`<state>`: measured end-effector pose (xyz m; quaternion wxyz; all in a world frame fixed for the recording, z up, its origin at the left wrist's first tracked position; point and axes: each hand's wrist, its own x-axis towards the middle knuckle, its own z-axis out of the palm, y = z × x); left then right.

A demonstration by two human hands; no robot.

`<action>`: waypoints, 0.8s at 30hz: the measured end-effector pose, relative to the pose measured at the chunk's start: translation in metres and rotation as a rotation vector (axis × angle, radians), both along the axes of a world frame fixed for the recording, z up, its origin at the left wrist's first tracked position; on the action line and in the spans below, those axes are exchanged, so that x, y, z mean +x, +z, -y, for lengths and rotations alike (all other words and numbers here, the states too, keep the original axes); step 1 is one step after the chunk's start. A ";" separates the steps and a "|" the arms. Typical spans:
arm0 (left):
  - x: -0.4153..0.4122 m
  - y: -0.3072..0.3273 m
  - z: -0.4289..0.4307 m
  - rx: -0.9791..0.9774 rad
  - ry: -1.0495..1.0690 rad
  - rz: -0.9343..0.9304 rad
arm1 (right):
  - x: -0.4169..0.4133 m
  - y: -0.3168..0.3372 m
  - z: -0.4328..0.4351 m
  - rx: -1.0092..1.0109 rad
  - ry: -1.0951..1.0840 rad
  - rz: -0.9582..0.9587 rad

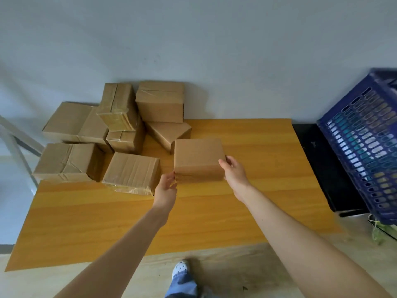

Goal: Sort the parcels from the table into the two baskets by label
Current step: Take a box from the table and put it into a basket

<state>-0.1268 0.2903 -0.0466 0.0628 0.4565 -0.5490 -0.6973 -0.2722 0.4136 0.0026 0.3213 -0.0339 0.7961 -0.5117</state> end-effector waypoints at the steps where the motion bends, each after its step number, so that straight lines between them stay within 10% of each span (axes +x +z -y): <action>1: -0.002 0.007 -0.001 -0.027 -0.005 -0.006 | -0.001 0.007 -0.002 -0.013 0.003 -0.018; 24: 0.037 0.152 -0.104 -0.507 0.098 -0.153 | 0.033 0.098 -0.117 -0.264 0.231 -0.393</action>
